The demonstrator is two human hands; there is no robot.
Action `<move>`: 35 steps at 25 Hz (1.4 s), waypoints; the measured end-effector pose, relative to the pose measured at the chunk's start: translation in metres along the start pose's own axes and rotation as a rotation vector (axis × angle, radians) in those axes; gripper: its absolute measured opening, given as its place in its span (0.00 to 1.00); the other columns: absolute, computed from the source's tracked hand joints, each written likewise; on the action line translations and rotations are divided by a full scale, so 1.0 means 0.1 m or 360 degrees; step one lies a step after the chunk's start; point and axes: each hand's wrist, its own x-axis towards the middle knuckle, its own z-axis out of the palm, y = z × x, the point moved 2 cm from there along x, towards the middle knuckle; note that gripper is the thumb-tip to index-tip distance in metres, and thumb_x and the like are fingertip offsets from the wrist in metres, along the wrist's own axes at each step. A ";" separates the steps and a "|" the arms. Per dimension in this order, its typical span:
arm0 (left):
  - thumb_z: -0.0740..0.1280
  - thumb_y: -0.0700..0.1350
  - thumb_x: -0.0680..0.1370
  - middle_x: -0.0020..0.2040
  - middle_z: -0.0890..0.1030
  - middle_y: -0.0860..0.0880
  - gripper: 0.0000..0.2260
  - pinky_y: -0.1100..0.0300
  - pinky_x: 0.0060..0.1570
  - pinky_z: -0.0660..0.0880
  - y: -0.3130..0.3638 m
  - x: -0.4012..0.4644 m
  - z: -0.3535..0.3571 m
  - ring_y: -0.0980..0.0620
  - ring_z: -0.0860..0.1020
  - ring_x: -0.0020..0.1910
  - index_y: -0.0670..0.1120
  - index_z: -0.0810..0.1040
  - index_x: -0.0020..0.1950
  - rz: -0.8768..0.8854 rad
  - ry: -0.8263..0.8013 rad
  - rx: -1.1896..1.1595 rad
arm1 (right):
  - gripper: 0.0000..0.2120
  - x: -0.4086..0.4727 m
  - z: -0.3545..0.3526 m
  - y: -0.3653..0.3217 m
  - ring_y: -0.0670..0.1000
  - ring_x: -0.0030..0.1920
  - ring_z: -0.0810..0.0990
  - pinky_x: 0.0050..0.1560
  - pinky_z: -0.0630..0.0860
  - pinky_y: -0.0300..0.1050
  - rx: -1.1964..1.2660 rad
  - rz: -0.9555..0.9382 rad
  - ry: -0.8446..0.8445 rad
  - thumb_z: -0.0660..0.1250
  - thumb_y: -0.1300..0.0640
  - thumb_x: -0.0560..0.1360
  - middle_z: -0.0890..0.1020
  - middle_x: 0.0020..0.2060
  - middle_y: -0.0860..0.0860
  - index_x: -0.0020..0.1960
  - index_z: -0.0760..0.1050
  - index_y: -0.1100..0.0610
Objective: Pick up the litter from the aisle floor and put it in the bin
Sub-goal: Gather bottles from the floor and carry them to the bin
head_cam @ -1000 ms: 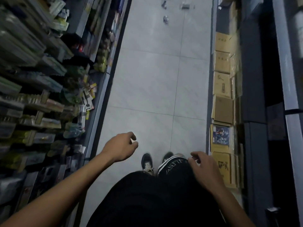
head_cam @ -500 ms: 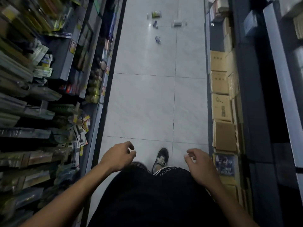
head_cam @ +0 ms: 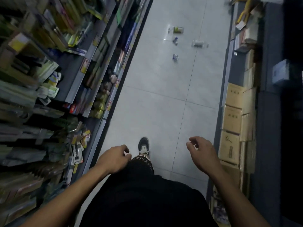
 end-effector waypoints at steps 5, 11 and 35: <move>0.61 0.58 0.78 0.52 0.84 0.56 0.17 0.52 0.53 0.78 0.73 0.83 -0.91 0.51 0.81 0.52 0.54 0.77 0.63 0.0237 0.0070 0.0091 | 0.18 0.51 -0.17 -0.13 0.48 0.55 0.78 0.55 0.80 0.53 0.0019 0.0142 0.0021 0.61 0.42 0.81 0.80 0.53 0.43 0.64 0.78 0.51; 0.60 0.58 0.77 0.50 0.83 0.58 0.17 0.51 0.53 0.79 1.81 1.85 -1.70 0.51 0.80 0.50 0.54 0.77 0.62 0.0384 0.0003 0.0246 | 0.15 1.17 -0.54 -0.03 0.47 0.55 0.77 0.55 0.78 0.49 0.0115 0.0350 0.0055 0.63 0.45 0.80 0.79 0.51 0.42 0.62 0.78 0.49; 0.60 0.59 0.77 0.50 0.83 0.58 0.18 0.54 0.52 0.78 4.55 4.81 -3.75 0.53 0.80 0.51 0.56 0.77 0.63 0.0152 0.0054 0.0194 | 0.17 6.12 -3.26 -0.49 0.45 0.59 0.75 0.57 0.78 0.50 0.0007 0.0042 -0.0073 0.58 0.41 0.81 0.79 0.55 0.40 0.64 0.76 0.46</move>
